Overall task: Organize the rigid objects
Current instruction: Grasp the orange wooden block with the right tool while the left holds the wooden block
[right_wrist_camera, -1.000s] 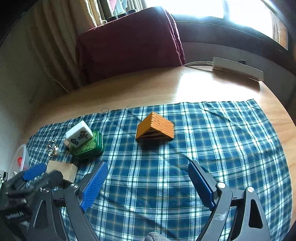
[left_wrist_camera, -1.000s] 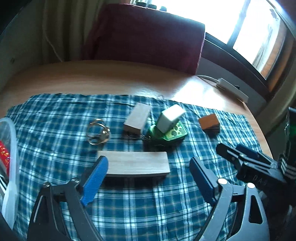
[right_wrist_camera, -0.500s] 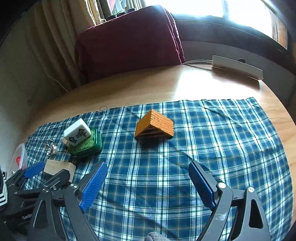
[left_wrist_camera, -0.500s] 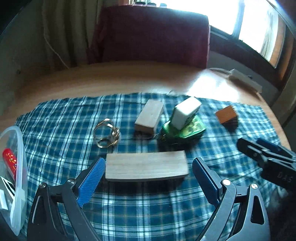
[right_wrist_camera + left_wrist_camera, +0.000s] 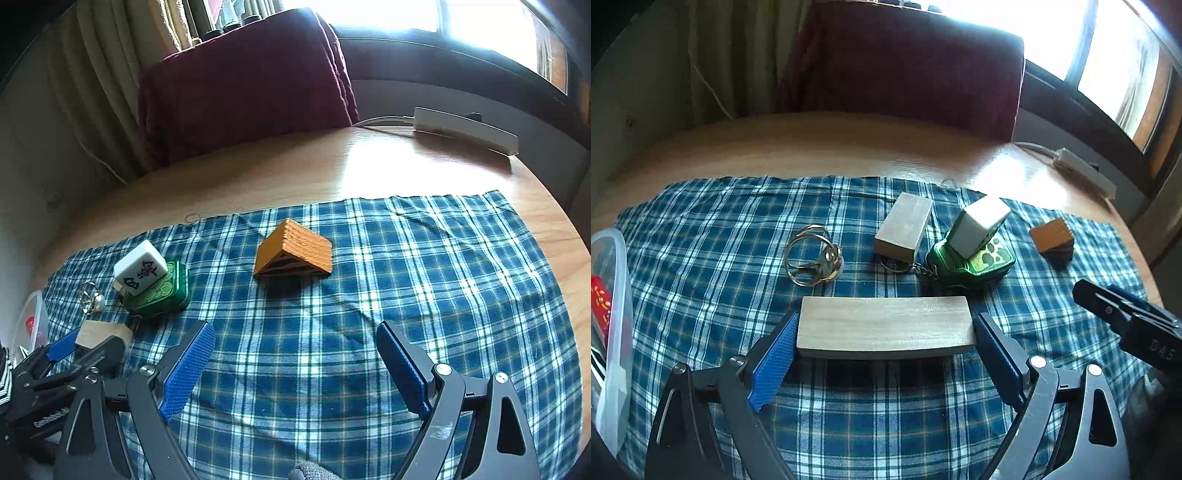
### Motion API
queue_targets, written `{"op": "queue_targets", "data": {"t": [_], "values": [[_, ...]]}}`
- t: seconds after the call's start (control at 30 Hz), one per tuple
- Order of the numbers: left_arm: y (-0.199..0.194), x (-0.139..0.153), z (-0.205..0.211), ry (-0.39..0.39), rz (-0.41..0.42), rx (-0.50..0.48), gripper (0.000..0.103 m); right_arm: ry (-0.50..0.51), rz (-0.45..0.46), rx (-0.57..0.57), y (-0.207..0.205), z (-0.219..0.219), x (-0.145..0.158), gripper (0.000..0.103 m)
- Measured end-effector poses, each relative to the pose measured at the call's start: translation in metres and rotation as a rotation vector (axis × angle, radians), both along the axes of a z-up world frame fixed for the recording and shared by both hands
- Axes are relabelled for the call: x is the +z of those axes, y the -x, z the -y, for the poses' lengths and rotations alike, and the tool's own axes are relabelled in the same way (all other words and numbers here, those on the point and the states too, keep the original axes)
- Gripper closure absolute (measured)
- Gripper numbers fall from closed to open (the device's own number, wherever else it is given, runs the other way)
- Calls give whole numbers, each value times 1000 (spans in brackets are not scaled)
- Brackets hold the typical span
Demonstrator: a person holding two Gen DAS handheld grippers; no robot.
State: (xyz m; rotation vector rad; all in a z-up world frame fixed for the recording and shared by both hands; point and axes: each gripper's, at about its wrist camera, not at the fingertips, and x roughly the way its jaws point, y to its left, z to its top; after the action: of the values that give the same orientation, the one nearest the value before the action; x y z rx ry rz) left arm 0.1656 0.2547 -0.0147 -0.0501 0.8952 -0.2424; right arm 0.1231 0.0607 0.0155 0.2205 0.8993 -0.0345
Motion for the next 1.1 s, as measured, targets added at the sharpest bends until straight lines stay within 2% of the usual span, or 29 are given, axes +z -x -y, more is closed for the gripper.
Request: {"op": "queue_targets", "data": {"t": [0.13,0.37,0.57,0.73,0.93,1.1], "values": [[2,1,-2,21,15,18,11,14,7,-27,1,7,0,11],[7,10,-3,20,70,36,11,26,-1,-137,2,39,-1,11],[12,15,-5,24,82,29,11,85,-20,-180,-11,50,-3,11],[13,16,-11,26,77,38,11,140,-35,-177,-37,68,-1,11],[14,16,-11,21,72,43,11,142,-35,-172,-82,88,12,11],[10,13,-12,19,61,44,11,175,-67,-153,-116,94,2,11]]}}
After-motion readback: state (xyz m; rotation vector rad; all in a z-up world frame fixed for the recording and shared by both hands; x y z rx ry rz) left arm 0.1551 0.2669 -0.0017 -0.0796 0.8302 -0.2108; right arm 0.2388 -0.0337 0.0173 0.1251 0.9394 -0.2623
